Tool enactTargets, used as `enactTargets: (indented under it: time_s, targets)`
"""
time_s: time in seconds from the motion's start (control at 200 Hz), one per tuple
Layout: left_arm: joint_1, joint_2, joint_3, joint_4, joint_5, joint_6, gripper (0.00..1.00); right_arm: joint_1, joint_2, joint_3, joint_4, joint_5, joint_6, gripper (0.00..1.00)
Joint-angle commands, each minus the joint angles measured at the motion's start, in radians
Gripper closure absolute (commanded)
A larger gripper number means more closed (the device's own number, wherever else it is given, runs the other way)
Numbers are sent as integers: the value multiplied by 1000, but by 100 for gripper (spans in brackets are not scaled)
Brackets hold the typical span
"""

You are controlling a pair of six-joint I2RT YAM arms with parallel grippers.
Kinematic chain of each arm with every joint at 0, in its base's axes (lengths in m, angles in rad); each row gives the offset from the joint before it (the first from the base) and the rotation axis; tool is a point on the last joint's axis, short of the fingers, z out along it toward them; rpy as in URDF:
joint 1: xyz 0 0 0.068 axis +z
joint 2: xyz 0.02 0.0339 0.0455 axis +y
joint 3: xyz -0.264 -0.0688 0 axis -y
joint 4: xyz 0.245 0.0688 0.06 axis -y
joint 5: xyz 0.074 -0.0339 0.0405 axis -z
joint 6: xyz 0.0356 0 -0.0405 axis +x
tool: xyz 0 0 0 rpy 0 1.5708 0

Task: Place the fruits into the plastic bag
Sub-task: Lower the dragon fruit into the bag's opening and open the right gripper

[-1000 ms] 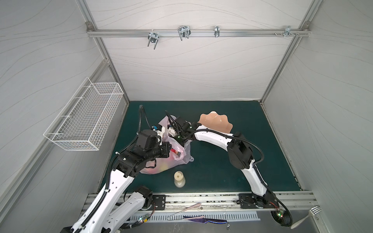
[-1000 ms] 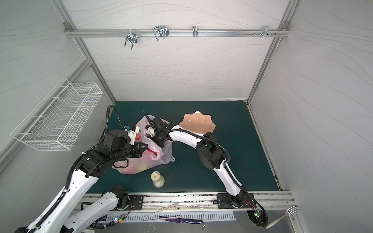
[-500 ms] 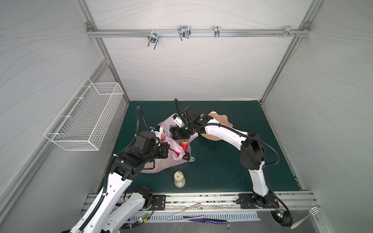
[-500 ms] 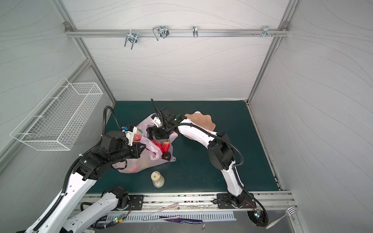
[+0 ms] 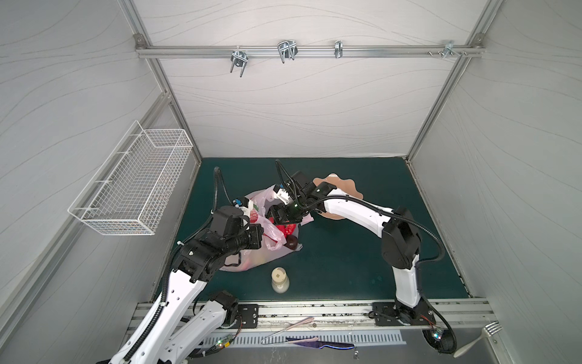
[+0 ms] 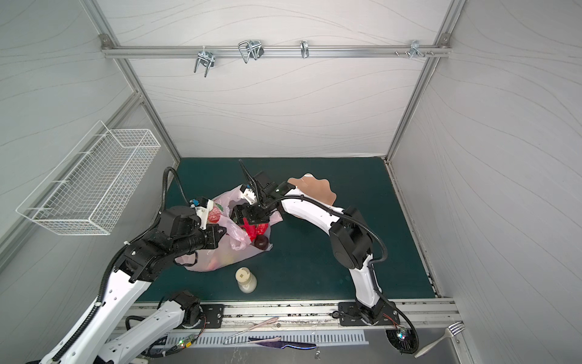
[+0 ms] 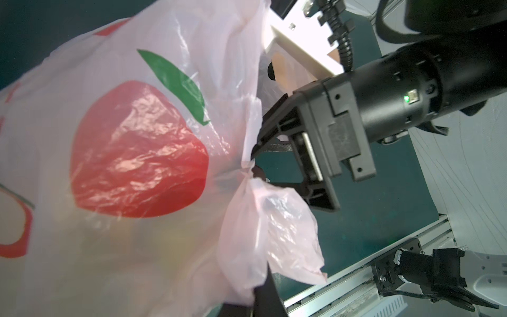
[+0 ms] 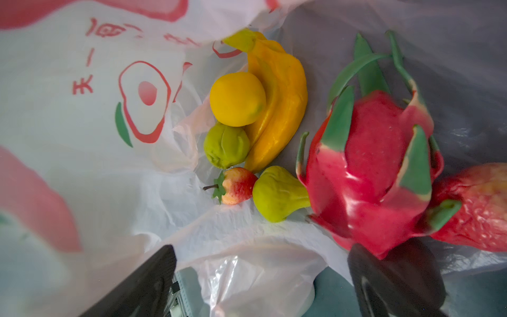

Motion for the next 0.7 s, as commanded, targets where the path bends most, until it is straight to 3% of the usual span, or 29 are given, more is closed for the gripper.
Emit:
enactTargets:
  time_s: [0.0, 0.255, 0.61, 0.695]
  targets:
    - [1, -12, 2, 13, -18, -1, 100, 0, -84, -5, 27, -31, 9, 1]
    - [1, -13, -1, 15, -11, -3, 100, -3, -151, -33, 5, -57, 18, 1]
    - [1, -18, 16, 10, 11, 2, 100, -72, -308, -82, -107, 17, -44, 1]
    - [1, -23, 22, 7, 20, 2, 100, -86, -338, -94, -156, 91, -92, 1]
